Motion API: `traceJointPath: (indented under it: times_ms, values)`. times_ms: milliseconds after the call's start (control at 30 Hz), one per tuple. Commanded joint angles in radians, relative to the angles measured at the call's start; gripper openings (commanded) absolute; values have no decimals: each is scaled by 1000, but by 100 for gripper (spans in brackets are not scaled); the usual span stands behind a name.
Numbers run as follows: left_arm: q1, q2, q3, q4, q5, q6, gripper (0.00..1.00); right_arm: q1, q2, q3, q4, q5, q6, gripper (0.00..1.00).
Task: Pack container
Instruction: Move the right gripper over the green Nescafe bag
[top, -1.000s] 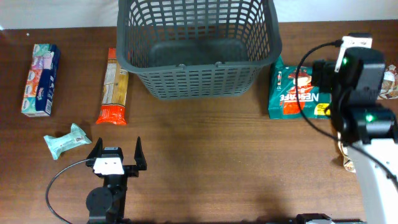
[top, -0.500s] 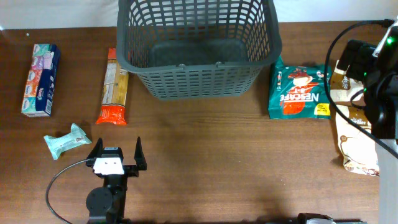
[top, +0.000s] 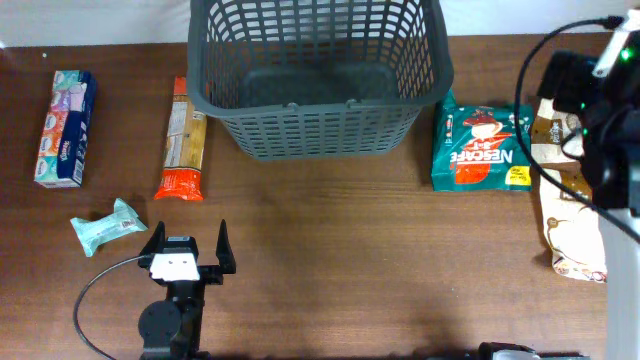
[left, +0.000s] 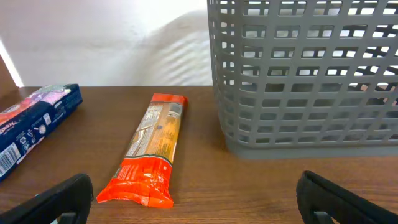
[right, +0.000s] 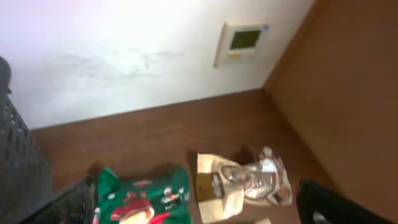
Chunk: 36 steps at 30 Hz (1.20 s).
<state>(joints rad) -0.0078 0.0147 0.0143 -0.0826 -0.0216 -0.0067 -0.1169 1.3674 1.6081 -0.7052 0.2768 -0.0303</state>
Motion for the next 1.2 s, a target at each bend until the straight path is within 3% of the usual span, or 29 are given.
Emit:
traceJointPath:
  times_ms: [0,133,233,400,600,800,1000,1167]
  values:
    - [2,-10,-5,-1,11,16,99,-25,84,18,4,-38,-67,99]
    - [2,-10,-5,-1,11,16,99,-79,187,61,-40,-66,49,99]
    - [2,-10,-5,-1,11,16,99,-140,257,111,-71,-253,127,99]
    - [2,-10,-5,-1,11,16,99,-220,381,208,-148,-550,129,99]
    - [2,-10,-5,-1,11,16,99,-205,414,214,-286,-798,72,99]
    - [2,-10,-5,-1,11,16,99,-169,415,210,-326,-713,35,99]
    - [2,-10,-5,-1,11,16,99,-169,416,210,-383,-611,-311,99]
    - [2,-10,-5,-1,11,16,99,-172,416,210,-384,-442,-321,99]
